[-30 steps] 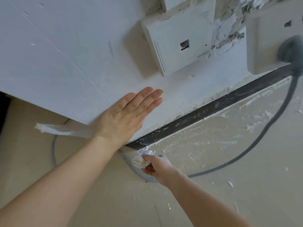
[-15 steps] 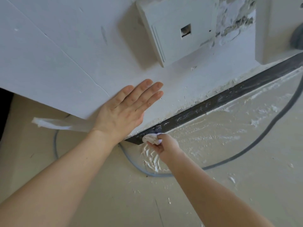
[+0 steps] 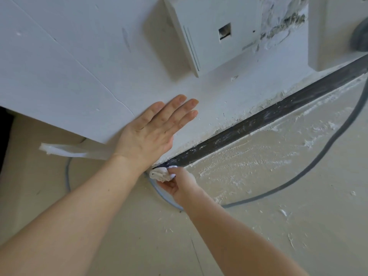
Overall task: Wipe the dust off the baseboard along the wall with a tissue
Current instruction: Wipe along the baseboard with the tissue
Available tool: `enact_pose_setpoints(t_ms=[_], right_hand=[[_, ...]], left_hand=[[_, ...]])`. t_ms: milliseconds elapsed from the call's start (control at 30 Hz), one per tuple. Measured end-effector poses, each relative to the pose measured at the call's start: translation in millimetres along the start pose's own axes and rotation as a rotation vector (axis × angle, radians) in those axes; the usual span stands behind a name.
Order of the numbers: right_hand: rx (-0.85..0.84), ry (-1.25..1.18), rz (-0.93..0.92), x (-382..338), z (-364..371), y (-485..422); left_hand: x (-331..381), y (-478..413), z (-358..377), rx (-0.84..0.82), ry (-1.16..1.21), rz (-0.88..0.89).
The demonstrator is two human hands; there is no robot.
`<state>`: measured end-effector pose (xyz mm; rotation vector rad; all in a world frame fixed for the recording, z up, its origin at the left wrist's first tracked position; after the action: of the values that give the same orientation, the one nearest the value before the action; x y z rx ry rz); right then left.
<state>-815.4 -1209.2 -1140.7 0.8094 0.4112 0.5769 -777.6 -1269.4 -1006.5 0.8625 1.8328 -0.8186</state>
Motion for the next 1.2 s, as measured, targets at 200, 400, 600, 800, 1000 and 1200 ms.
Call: enact_pose_setpoints(t_ms=[200, 400, 600, 800, 1000, 1200], right_hand=[[-0.027, -0.037, -0.091, -62, -21, 30], [0.154, -0.226, -0.304, -110, -62, 46], [-0.010, 0.222, -0.012, -30, -30, 17], [-0.010, 0.077, 0.048, 7, -1, -15], [0.158, 0.015, -0.110, -54, -36, -15], [0.149, -0.098, -0.324, -114, -81, 18]], left_hand=[[0, 0, -1, -0.013, -0.045, 0.025], [-2, -1, -2, -0.025, -0.079, 0.012], [-2, -1, -4, -0.057, -0.060, 0.024], [1, 0, -8, -0.090, -0.043, 0.026], [2, -1, -8, -0.103, -0.048, 0.021], [0, -1, -8, -0.102, -0.071, 0.021]])
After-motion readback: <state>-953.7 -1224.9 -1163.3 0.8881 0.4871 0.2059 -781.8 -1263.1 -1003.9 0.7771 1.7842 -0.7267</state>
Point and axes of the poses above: each hand's wrist, its own y-axis away from the middle knuckle, its own z-axis out of the palm, x = y × z, the point moved 1 cm from there along -y, towards the middle knuckle, and after that the axes turned 8 degrees about -z, right-handed, at the moved point
